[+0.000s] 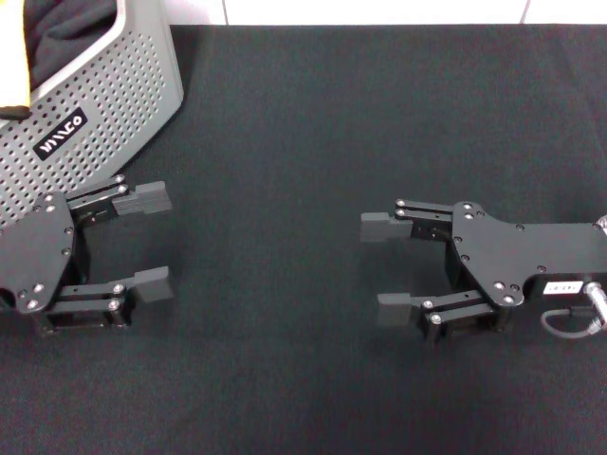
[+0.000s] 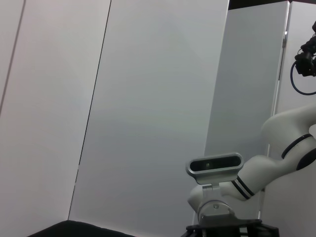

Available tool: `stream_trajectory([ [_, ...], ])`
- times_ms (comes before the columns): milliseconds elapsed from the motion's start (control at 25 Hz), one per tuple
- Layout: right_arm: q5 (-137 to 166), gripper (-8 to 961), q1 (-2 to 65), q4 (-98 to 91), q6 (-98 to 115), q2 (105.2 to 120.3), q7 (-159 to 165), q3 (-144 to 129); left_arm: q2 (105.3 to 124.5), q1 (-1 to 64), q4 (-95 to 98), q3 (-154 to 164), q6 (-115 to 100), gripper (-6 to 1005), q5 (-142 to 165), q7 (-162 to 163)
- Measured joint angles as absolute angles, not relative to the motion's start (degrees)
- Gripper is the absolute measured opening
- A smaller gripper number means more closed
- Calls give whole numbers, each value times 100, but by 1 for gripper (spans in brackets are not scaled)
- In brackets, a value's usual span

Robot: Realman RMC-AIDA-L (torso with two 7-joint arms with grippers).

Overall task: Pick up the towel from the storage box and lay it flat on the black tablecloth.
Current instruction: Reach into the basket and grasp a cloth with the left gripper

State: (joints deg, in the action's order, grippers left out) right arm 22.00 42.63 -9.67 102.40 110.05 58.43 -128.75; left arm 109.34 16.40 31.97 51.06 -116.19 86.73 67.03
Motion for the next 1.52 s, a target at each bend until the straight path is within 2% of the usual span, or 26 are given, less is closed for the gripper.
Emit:
stream_trajectory([
  [440,2184,868,4201,-967,10210,11013,5751,-12809,10949,1662,3215,5089,-11612,836,8604,6715],
  [600,2194,869,4138,-962,10027,11013,5665,-12648,11041,1705,3462,4912,-11610,822,8342,7157],
  [720,2204,869,4063,-958,9774,11012,5601,-12541,11248,1724,4454,4681,-11525,811,8134,8154],
  [800,2206,869,3985,-957,9623,11004,5573,-12449,11468,1721,5518,4447,-11309,804,8154,8949],
  [840,2209,869,3946,-953,9577,10999,5555,-12404,11468,1721,5518,4447,-11309,800,8154,8949],
  [920,2209,869,3805,-942,9500,10992,5453,-12237,11806,1683,7161,4212,-10702,793,8466,9821],
  [960,2211,869,3750,-932,9487,10991,5401,-12172,11806,1683,7161,4212,-10702,790,8466,9821],
  [1000,2211,868,3668,-918,9486,10992,5340,-12065,11966,1660,8464,4166,-10112,786,8914,10330],
  [1200,2207,868,3332,-898,9475,11016,5096,-11631,11963,1868,10175,4224,-9174,763,10561,11189],
  [1520,2193,868,3096,-896,9283,11129,4833,-11304,11971,2330,10573,4401,-8423,725,13303,11507],
])
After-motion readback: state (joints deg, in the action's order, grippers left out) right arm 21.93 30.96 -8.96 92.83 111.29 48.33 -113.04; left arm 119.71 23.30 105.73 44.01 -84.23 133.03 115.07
